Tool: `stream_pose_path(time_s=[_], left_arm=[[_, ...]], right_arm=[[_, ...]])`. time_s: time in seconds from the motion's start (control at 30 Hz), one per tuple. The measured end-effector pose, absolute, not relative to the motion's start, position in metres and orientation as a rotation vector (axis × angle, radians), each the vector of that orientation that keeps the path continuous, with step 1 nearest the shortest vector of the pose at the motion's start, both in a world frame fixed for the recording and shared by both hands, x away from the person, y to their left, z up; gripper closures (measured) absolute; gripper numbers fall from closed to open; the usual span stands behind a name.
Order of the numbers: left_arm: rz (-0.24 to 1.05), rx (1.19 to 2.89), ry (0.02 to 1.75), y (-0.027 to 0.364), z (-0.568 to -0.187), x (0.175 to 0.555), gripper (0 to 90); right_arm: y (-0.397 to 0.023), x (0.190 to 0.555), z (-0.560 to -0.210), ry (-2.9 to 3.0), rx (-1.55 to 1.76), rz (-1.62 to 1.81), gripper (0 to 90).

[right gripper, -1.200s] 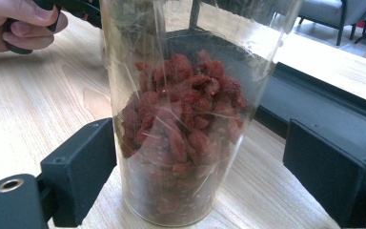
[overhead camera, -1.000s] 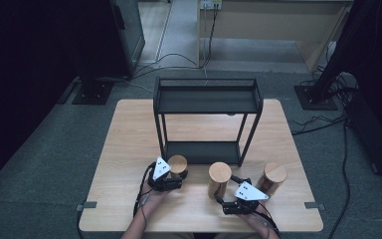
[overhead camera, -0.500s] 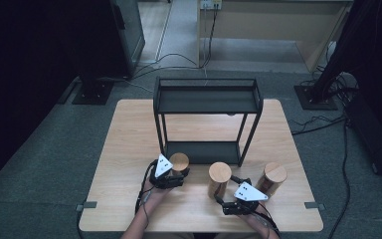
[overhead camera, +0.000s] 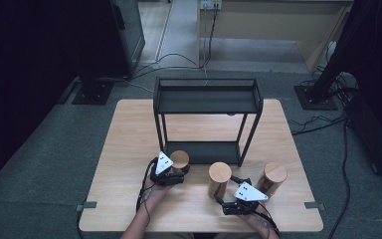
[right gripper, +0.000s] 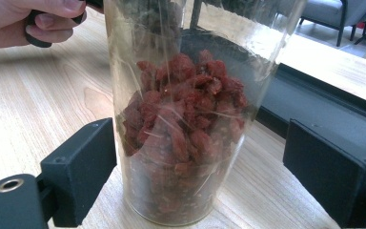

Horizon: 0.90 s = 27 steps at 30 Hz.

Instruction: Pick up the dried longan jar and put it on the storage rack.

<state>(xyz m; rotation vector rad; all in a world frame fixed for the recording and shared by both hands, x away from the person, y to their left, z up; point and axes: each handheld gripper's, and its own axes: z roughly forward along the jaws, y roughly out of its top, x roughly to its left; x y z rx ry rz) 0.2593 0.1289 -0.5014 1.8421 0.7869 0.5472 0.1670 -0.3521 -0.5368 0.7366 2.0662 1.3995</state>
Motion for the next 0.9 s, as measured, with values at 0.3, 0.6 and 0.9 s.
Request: stream_pose_path(time_s=[0.3, 0.6, 0.9], left_arm=[[0.549, 1.827, 0.807, 0.126, -0.497, 0.265, 25.6], [0.542, 1.810, 0.833, 0.121, -0.494, 0.269, 25.6], [0.568, 1.812, 0.829, 0.115, -0.492, 0.272, 25.6]], right_arm=[[-0.352, 0.167, -0.537, 2.065, 0.737, 1.400, 10.7], [-0.352, 0.167, -0.537, 2.065, 0.737, 1.399, 10.6], [-0.352, 0.167, -0.537, 2.065, 0.737, 1.400, 10.7]])
